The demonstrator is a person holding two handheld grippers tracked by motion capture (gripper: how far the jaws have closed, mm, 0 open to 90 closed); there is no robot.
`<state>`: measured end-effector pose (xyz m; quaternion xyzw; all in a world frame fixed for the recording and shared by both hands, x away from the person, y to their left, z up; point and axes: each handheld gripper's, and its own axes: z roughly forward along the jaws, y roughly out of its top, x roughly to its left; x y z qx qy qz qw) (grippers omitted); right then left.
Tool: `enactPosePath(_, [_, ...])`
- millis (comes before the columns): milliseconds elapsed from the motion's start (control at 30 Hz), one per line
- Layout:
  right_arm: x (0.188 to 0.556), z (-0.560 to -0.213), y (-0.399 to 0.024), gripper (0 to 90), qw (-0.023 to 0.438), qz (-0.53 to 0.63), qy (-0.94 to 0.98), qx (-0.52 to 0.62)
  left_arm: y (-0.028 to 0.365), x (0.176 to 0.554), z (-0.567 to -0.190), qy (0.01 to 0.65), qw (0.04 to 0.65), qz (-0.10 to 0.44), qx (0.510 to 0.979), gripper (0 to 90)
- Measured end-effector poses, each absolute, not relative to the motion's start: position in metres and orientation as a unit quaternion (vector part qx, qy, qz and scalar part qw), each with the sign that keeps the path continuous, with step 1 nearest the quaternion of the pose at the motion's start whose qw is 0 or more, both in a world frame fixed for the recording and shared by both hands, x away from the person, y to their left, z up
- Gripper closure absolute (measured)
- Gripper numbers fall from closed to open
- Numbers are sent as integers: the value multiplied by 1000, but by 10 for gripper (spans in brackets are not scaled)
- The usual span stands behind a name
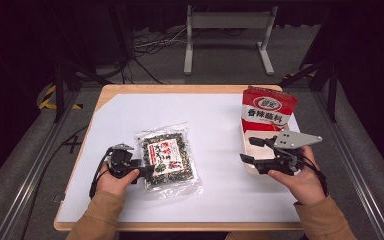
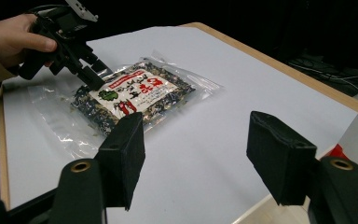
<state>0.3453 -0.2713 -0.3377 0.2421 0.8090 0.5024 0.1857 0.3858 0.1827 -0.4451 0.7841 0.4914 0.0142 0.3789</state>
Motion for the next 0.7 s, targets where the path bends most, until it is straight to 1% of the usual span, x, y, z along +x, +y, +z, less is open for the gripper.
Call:
enactPosePath(67, [345, -338, -271, 375, 184, 502, 809, 243, 182, 386, -445, 494, 381, 14, 781, 352])
enactPosePath(100, [345, -338, -271, 375, 184, 501, 810, 243, 182, 386, -445, 493, 384, 9, 780, 379])
enactPosePath(133, [345, -339, -271, 375, 183, 501, 810, 244, 182, 386, -445, 498, 386, 1, 777, 425])
enactPosePath(200, [345, -339, -271, 376, 184, 501, 810, 244, 182, 388, -445, 496, 392, -6, 775, 480])
enactPosePath(333, [345, -338, -269, 376, 185, 502, 810, 240, 178, 385, -444, 488, 394, 4, 779, 556])
enactPosePath(400, [345, -338, -269, 376, 185, 502, 810, 239, 179, 386, -444, 490, 399, 3, 775, 613])
enactPosePath(533, [345, -338, -269, 377, 185, 502, 810, 238, 179, 387, -445, 492, 410, -9, 767, 666])
enactPosePath(667, [345, -338, -271, 378, 186, 504, 809, 240, 179, 386, -442, 485, 432, -9, 761, 719])
enactPosePath(700, [345, -338, -271, 379, 187, 504, 808, 241, 181, 386, -440, 481, 439, -10, 759, 757])
